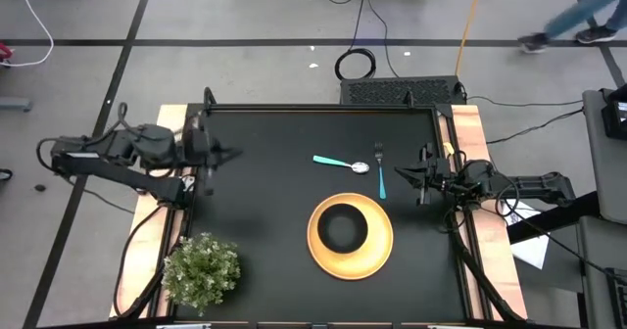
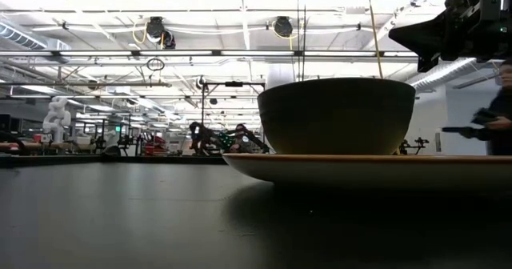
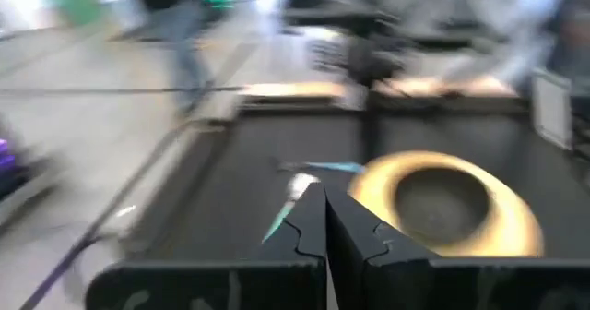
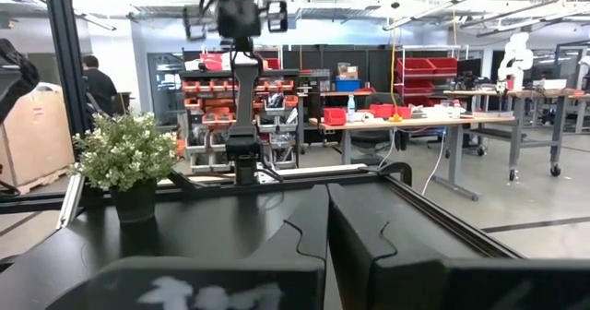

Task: Set table place
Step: Put the blue fork to the right of the black bowl on the yellow plate

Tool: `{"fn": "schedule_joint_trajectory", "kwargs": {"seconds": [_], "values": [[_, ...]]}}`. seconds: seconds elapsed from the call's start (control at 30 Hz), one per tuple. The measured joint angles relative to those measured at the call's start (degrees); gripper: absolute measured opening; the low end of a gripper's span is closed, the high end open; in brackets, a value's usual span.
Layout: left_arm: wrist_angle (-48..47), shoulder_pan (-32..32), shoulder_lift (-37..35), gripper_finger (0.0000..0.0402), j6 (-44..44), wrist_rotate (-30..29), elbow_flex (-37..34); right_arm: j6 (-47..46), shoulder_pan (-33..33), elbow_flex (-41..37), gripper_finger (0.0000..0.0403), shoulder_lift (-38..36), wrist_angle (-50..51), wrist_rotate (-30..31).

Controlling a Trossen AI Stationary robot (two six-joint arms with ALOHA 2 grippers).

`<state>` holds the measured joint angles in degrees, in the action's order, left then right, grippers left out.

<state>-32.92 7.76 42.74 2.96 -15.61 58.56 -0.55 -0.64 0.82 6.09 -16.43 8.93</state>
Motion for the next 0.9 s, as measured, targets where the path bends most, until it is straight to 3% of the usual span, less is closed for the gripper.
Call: {"fn": "schedule_joint_trajectory", "kwargs": {"seconds": [0.17,0.23,0.57,0.7,0.9], "values": [[3.82,0.04,-2.28,0.0,8.24,16.23,-5.57,0.13,0.0,-0.02,0.0,0.0,0.0,0.02],[4.83,0.07,-2.36,0.0,9.88,19.22,-6.48,0.13,0.0,0.0,0.0,0.0,-0.01,0.02],[2.91,0.03,-3.74,0.0,10.45,18.63,-7.3,-0.25,0.0,-0.02,0.0,0.0,0.0,0.02],[3.32,-0.52,-7.02,0.0,9.33,16.68,-10.54,-0.27,0.0,0.0,0.0,0.0,0.0,0.02],[11.81,-1.88,-15.0,0.0,6.83,15.3,-19.25,-0.29,0.0,0.0,0.0,0.0,0.0,0.02]]}}
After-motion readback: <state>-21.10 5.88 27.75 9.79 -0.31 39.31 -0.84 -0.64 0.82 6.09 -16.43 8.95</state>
